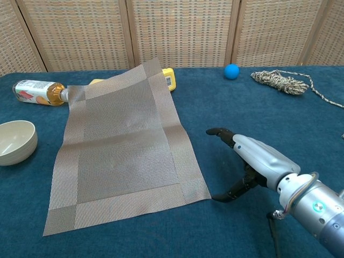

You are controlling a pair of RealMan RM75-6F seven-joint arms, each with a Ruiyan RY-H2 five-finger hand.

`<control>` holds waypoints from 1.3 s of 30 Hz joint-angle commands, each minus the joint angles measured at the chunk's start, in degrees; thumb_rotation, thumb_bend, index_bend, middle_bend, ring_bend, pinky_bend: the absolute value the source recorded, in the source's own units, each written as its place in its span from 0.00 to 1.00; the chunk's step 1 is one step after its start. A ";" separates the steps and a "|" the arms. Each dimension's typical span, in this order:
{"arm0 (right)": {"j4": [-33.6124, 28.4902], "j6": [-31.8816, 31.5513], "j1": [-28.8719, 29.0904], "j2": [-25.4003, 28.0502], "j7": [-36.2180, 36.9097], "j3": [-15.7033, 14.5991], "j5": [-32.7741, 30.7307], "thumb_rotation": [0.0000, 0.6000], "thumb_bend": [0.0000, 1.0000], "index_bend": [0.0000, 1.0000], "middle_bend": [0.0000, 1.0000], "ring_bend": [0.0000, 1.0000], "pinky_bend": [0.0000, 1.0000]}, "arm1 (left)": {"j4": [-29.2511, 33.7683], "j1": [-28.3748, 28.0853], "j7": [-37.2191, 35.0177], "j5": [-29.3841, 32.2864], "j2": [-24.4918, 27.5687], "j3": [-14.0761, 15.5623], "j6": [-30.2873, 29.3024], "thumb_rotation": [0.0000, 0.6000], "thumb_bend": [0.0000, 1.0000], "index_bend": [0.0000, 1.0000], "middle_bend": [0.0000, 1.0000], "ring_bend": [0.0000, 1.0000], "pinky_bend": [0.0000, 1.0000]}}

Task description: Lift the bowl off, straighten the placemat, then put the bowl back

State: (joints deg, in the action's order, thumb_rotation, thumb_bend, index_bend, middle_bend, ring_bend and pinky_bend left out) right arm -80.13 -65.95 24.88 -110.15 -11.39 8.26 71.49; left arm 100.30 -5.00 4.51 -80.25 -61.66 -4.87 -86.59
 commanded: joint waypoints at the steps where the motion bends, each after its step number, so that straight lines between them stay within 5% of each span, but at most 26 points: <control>1: -0.24 -0.20 -0.06 0.27 -0.50 -0.13 0.15 1.00 0.11 0.00 0.00 0.00 0.00 | -0.15 -0.04 -0.43 0.20 0.20 -0.11 0.30 1.00 0.12 0.00 0.00 0.00 0.00; 20: -4.89 2.45 0.58 0.52 -7.70 -0.81 -4.41 1.00 0.15 0.00 0.00 0.00 0.00 | -0.15 0.30 -1.69 -1.11 0.93 0.22 0.11 1.00 0.12 0.00 0.00 0.00 0.00; 34: 1.27 2.21 1.92 -3.85 -7.57 0.09 -3.79 1.00 0.15 0.00 0.00 0.00 0.00 | 0.05 0.61 -2.52 -1.48 1.26 0.13 -0.32 1.00 0.12 0.00 0.00 0.00 0.00; 39: 4.95 0.93 2.19 -5.95 -6.16 0.13 -1.71 1.00 0.22 0.00 0.00 0.00 0.00 | 0.07 0.62 -2.78 -1.61 1.23 0.07 -0.34 1.00 0.12 0.00 0.00 0.00 0.00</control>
State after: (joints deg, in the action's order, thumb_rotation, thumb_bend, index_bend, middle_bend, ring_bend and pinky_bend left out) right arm -76.16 -64.40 26.88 -115.34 -18.11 8.36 68.89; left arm 100.36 -4.38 1.73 -81.85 -60.43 -4.80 -86.93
